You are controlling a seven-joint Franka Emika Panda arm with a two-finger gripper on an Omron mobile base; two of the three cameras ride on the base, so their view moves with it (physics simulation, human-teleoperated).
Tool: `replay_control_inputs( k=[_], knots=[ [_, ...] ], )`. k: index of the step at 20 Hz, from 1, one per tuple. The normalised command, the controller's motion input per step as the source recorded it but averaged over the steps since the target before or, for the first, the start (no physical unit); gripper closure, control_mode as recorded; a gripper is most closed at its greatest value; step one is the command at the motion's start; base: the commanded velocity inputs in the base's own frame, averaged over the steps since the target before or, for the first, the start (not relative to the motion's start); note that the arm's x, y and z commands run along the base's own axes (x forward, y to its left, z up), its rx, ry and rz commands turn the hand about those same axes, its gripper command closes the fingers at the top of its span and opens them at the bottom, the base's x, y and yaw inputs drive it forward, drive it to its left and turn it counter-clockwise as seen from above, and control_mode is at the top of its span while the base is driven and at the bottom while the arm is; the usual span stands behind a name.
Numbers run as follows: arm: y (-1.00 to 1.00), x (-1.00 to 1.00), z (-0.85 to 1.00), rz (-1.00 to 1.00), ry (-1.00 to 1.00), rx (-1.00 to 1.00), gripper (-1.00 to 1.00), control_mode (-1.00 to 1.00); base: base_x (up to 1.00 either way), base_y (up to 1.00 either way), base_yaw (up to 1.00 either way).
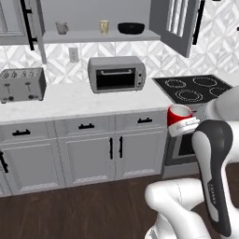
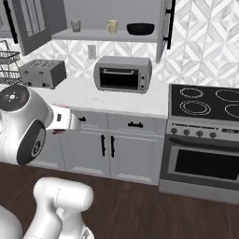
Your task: Gather all objects into one cabinet and sort the glasses and bowls to opposite sides.
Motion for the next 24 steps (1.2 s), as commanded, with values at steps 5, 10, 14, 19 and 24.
replay_control_inputs(
  k=[5,10,14,19,24],
  knots=[
    [0.0,0.0,0.0,0.0,0.0,0.0,1.0,1.0,1.0,0.27,0.0],
    [0.0,0.0,0.0,0.0,0.0,0.0,1.0,1.0,1.0,0.2,0.0],
    [0.0,0.0,0.0,0.0,0.0,0.0,1.0,1.0,0.93,0.55,0.0],
    [0.0,0.0,0.0,0.0,0.0,0.0,1.0,1.0,0.48,0.98,0.0],
    [0.0,0.0,0.0,0.0,0.0,0.0,1.0,1.0,0.88,0.44,-0.05]
  ],
)
